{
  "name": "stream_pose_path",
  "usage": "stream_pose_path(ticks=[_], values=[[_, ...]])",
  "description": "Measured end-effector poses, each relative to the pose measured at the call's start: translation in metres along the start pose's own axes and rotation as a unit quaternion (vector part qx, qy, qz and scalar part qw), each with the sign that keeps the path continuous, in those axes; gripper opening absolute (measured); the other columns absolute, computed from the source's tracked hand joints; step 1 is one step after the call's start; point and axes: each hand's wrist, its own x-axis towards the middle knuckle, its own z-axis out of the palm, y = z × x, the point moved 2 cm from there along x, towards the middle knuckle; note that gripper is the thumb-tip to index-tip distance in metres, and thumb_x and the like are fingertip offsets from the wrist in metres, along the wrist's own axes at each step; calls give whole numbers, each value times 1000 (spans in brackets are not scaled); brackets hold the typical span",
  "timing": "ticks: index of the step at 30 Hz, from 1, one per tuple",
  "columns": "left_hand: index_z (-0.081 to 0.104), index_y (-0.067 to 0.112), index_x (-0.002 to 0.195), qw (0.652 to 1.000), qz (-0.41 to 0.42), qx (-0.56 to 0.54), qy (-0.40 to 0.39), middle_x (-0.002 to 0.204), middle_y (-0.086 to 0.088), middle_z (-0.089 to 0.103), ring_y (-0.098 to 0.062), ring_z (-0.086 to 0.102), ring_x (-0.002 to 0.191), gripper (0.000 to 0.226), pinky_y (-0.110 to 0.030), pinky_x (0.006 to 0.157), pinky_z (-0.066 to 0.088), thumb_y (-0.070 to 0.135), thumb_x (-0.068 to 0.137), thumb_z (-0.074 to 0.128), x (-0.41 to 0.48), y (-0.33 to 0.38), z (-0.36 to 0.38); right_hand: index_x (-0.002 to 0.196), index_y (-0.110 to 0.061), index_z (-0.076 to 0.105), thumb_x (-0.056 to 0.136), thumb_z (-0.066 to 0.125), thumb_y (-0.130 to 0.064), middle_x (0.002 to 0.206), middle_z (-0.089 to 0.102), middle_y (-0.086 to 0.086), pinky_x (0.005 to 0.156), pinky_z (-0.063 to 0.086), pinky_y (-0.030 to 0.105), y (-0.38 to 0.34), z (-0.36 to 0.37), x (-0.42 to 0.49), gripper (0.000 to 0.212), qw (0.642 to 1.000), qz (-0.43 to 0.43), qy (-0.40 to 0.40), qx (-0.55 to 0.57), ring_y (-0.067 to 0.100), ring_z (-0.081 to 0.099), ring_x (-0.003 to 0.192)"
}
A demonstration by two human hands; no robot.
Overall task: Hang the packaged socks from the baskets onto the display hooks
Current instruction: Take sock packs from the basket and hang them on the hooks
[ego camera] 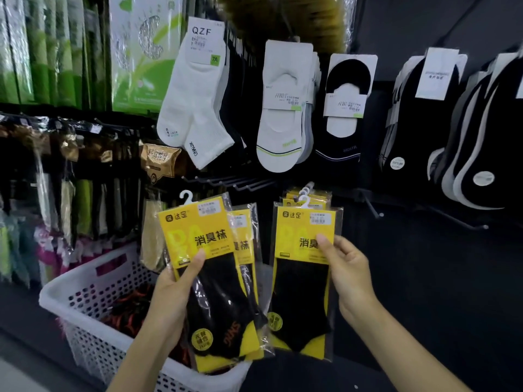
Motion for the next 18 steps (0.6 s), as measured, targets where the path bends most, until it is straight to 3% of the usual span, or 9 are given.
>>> stream_pose_path(ticks=[5,10,13,16,18], values=[[65,37,103,1000,23,-2,19,100,28,70,16,62,88,25,-20,80,37,39,79,62,5,5,-15,94,-17,70,90,63,-19,88,76,0,70,59,22,0,7,19,9,999,6,18,-26,11,73,81],[63,39,104,1000,25,7,15,101,27,70,16,62,89,25,-18,79,36,40,79,63,6,2,-13,90,-15,71,90,65,-21,96,74,8,89,55,42,19,13,44,9,995,48,70,-51,24,70,93],[63,40,107,1000,19,14,4,107,24,69,13,63,94,29,-18,81,37,43,78,64,5,0,-10,83,-15,69,88,67,-25,97,72,10,87,54,36,28,12,61,11,989,57,116,-74,25,67,97],[64,39,108,1000,9,23,-8,109,21,70,10,63,96,30,-19,81,38,43,79,63,4,-3,-6,103,-11,68,86,70,-25,106,69,6,92,50,35,37,8,76,23,978,100,171,-60,21,63,102],[65,40,105,1000,-3,25,-10,107,22,70,11,63,95,26,-19,80,39,43,79,63,2,-5,-5,112,-9,65,87,69,-19,113,66,8,83,51,28,41,0,77,27,967,106,224,-67,19,60,97]])
